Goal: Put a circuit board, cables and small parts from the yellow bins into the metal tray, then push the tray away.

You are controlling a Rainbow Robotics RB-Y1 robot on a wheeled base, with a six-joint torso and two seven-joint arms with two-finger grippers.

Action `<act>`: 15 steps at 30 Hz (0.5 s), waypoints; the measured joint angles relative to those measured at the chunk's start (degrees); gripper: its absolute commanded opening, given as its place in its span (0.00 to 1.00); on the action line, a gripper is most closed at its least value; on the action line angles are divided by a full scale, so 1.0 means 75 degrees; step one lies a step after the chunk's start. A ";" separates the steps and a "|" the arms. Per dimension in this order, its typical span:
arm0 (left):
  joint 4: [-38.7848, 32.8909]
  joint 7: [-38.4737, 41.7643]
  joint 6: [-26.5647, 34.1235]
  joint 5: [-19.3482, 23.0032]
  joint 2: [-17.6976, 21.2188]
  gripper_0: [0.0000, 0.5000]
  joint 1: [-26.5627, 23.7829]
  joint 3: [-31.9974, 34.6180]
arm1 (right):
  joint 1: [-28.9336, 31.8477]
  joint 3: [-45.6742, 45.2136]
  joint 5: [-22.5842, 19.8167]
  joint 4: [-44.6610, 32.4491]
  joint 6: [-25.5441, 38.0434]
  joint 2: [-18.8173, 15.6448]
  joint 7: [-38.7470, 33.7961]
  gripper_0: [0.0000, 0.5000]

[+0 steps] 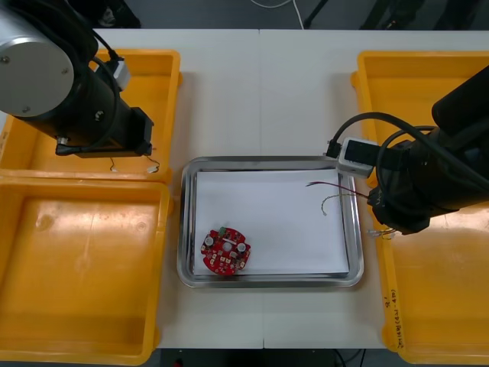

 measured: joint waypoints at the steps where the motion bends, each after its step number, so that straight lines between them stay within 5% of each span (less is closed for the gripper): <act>1: -0.0003 0.0000 0.0000 0.0000 0.0047 1.00 0.0035 0.0081 | -0.0023 0.0041 0.0017 0.0025 0.0000 0.0051 0.0073 0.00; 15: 0.0089 -0.0121 0.0001 0.0000 0.0471 1.00 0.0461 0.0869 | -0.0069 0.0579 0.0383 0.0120 0.0000 0.0371 0.1672 0.00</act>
